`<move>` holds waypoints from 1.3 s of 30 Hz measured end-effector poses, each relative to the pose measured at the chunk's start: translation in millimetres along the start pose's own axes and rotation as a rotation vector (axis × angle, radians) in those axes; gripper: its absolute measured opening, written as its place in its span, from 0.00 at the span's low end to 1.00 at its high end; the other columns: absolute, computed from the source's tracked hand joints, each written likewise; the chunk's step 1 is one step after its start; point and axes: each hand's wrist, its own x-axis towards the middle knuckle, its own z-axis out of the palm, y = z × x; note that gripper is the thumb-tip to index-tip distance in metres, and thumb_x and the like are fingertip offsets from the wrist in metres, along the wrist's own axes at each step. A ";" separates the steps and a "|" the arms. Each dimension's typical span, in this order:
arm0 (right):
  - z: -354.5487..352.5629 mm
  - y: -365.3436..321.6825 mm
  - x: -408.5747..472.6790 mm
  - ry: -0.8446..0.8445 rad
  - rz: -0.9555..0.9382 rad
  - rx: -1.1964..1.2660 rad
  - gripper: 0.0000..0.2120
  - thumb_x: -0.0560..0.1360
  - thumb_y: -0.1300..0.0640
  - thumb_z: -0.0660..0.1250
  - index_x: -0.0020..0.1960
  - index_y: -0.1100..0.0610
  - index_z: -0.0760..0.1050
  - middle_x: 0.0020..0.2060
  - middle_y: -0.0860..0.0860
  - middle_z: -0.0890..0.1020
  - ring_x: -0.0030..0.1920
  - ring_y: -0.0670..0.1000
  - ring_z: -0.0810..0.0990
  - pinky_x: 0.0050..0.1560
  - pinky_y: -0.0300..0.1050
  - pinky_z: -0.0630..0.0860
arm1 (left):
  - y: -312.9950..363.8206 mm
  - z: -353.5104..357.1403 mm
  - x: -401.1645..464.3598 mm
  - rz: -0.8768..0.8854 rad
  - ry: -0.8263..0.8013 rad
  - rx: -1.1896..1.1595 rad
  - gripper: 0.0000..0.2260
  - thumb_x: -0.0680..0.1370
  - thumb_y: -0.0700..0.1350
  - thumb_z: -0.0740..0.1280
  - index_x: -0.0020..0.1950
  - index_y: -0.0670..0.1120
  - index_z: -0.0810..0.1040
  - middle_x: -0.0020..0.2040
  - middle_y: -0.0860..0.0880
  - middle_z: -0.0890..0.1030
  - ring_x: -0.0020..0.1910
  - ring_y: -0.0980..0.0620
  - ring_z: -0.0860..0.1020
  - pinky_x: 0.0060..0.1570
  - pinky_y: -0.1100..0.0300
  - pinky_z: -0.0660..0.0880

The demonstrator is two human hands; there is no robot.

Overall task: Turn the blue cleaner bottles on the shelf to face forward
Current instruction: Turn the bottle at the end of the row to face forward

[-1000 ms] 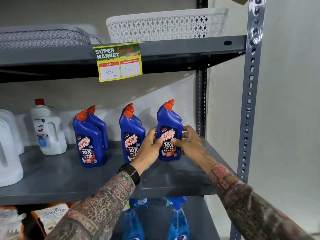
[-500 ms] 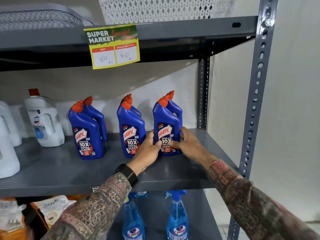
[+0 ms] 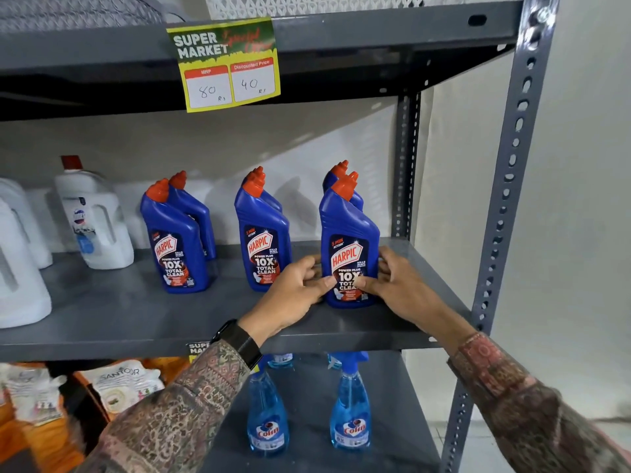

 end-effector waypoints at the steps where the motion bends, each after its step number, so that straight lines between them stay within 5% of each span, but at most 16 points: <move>1: -1.3 -0.2 -4.3 -0.006 -0.014 0.019 0.27 0.73 0.54 0.78 0.68 0.51 0.73 0.63 0.51 0.84 0.63 0.52 0.83 0.64 0.58 0.82 | -0.3 -0.2 -2.1 -0.001 -0.008 -0.026 0.14 0.83 0.41 0.70 0.62 0.59 0.77 0.54 0.58 0.88 0.55 0.62 0.86 0.48 0.65 0.82; 8: -10.7 1.2 -25.2 0.030 -0.025 0.151 0.26 0.71 0.54 0.79 0.66 0.50 0.75 0.60 0.52 0.85 0.61 0.50 0.85 0.60 0.51 0.84 | -9.3 -7.6 -9.6 -0.015 0.032 -0.236 0.15 0.83 0.41 0.69 0.69 0.52 0.79 0.58 0.50 0.89 0.61 0.53 0.85 0.58 0.56 0.83; 20: -3.8 0.6 -30.7 0.132 -0.074 0.025 0.21 0.72 0.58 0.80 0.60 0.48 0.75 0.55 0.50 0.86 0.52 0.45 0.87 0.49 0.39 0.85 | -7.8 1.0 -13.2 0.065 0.006 -0.019 0.20 0.79 0.38 0.74 0.70 0.48 0.78 0.58 0.53 0.88 0.59 0.53 0.86 0.58 0.61 0.81; 26: -4.0 2.3 -32.4 0.165 -0.082 -0.053 0.22 0.72 0.57 0.80 0.61 0.49 0.75 0.54 0.49 0.86 0.56 0.50 0.86 0.57 0.53 0.85 | -8.6 3.9 -13.5 0.085 0.008 0.011 0.21 0.80 0.37 0.74 0.72 0.48 0.78 0.60 0.50 0.88 0.60 0.53 0.86 0.62 0.55 0.81; 35: -5.4 -2.6 -37.4 0.149 -0.060 -0.056 0.24 0.72 0.57 0.80 0.65 0.53 0.75 0.59 0.53 0.85 0.59 0.52 0.85 0.60 0.59 0.84 | -4.9 4.6 -17.8 0.114 0.031 0.101 0.22 0.80 0.42 0.74 0.73 0.51 0.77 0.59 0.55 0.87 0.56 0.61 0.86 0.55 0.65 0.81; 39: 4.6 -5.7 -50.0 0.353 -0.114 -0.147 0.32 0.69 0.51 0.82 0.69 0.50 0.73 0.56 0.43 0.82 0.55 0.43 0.83 0.52 0.42 0.82 | 1.3 1.4 -24.7 0.114 0.090 0.052 0.25 0.79 0.44 0.75 0.75 0.53 0.75 0.60 0.55 0.86 0.56 0.60 0.85 0.55 0.62 0.82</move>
